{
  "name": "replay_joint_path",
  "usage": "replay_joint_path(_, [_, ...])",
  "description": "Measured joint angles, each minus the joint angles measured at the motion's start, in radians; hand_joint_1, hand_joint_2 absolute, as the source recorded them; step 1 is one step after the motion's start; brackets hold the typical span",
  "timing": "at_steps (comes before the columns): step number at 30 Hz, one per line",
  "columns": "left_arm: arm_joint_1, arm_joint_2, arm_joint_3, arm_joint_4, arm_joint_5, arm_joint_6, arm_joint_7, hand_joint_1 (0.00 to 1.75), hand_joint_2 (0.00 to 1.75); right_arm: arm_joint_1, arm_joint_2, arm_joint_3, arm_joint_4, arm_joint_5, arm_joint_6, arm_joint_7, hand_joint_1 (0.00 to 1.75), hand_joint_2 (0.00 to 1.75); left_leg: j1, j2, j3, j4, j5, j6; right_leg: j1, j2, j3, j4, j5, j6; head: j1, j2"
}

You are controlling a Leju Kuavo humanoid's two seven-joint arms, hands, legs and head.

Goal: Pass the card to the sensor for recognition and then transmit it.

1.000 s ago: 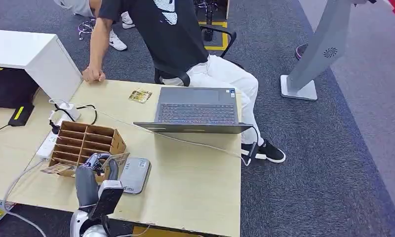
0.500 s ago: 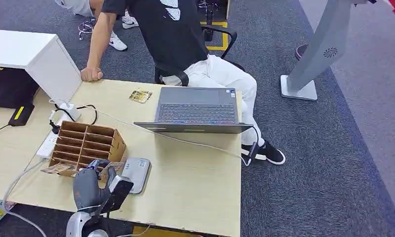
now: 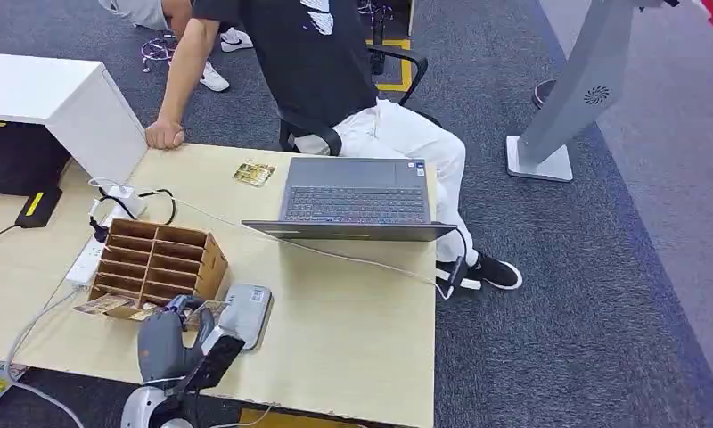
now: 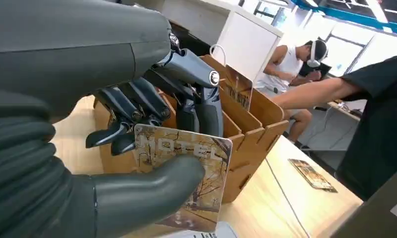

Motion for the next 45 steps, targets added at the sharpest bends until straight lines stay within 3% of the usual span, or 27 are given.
replay_joint_path(8, [-0.033, -0.01, -0.024, 0.02, 0.005, -0.024, -0.027, 1.75, 1.75, -0.002, 0.0, 0.0, 0.0, 0.035, -0.006, 0.03, 0.0, 1.75, 0.0, 0.0, 0.0, 0.0, 0.0, 0.0, 0.0, 0.0, 0.0, 0.0, 0.0, 0.0, 0.0, 0.0])
replay_joint_path(31, [-0.04, 0.003, -0.054, 0.055, -0.012, -0.079, 0.087, 1.75, 1.75, 0.0, 0.004, -0.014, 0.0, 0.016, 0.0, 0.014, 0.0, 1.75, 0.0, 0.0, 0.0, 0.0, 0.0, 0.0, 0.0, 0.0, 0.001, 0.0, 0.0, 0.0, 0.0, 0.0])
replay_joint_path(41, [-0.028, 0.01, -0.053, 0.064, -0.009, -0.072, 0.085, 1.75, 1.75, 0.001, 0.004, -0.026, 0.0, 0.013, -0.001, 0.008, 0.0, 1.75, 0.0, 0.0, 0.001, 0.0, 0.0, 0.0, 0.0, 0.0, 0.002, 0.0, 0.0, 0.0, 0.0, 0.0])
replay_joint_path(45, [-0.01, 0.01, -0.052, 0.053, 0.009, -0.025, 0.03, 1.75, 1.75, 0.001, 0.004, -0.032, 0.0, 0.015, -0.002, 0.008, 0.0, 1.75, 0.0, 0.0, 0.001, 0.0, 0.0, 0.0, 0.0, 0.0, 0.001, 0.0, 0.0, 0.0, 0.0, 0.0])
